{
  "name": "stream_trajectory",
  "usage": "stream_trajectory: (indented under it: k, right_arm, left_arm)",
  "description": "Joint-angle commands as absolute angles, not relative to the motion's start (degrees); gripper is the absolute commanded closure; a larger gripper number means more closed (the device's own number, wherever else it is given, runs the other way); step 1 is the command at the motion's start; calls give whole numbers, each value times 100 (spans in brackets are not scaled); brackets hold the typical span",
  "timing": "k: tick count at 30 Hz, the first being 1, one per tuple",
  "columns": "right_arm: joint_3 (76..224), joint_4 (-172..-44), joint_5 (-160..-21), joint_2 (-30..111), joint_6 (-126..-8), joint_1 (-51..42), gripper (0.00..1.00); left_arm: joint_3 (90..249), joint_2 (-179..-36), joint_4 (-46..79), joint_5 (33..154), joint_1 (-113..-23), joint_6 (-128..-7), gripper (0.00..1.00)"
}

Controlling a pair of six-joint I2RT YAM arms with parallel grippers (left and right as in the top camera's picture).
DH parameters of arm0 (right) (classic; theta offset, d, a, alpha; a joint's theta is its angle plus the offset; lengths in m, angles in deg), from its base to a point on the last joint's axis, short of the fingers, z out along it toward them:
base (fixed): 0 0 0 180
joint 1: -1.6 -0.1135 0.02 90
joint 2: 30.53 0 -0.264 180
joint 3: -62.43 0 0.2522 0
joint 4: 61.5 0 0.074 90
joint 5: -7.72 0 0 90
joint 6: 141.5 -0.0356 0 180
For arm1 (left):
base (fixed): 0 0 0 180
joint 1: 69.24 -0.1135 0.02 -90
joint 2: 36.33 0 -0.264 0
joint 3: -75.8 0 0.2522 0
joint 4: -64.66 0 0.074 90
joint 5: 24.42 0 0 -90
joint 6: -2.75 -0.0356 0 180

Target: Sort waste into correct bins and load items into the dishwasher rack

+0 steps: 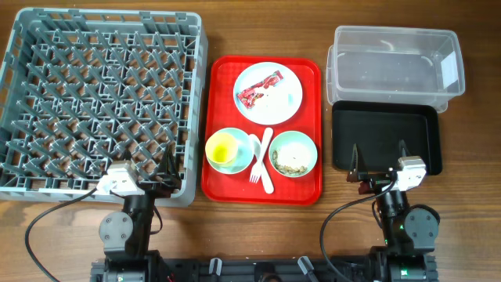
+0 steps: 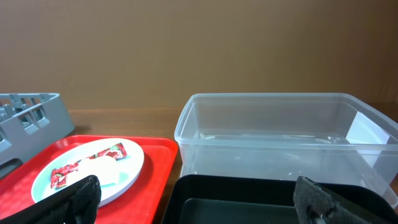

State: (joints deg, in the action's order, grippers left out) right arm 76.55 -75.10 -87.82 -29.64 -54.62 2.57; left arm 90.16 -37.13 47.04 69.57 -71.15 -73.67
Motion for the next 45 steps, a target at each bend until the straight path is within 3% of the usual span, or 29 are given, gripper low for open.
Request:
stream_trajectory:
  k: [1, 26, 35, 45]
  right_arm:
    - [7649, -7492, -8850, -2955, -5451, 253, 0]
    - [7649, -7490, -8874, -2955, -5477, 253, 0]
    - [7671, -7494, -8992, -2938, -6518, 253, 0]
    - [8984, -8576, -9659, -1849, -6435, 253, 0]
  left_arm:
    - [8990, -3671, 4691, 7044, -7140, -7470, 0]
    - [8990, -3671, 4691, 7044, -7140, -7467, 0]
    - [9008, -3671, 4693, 7158, -7140, -7155, 0]
    - [10667, -4246, 2455, 7040, -7140, -7181, 0]
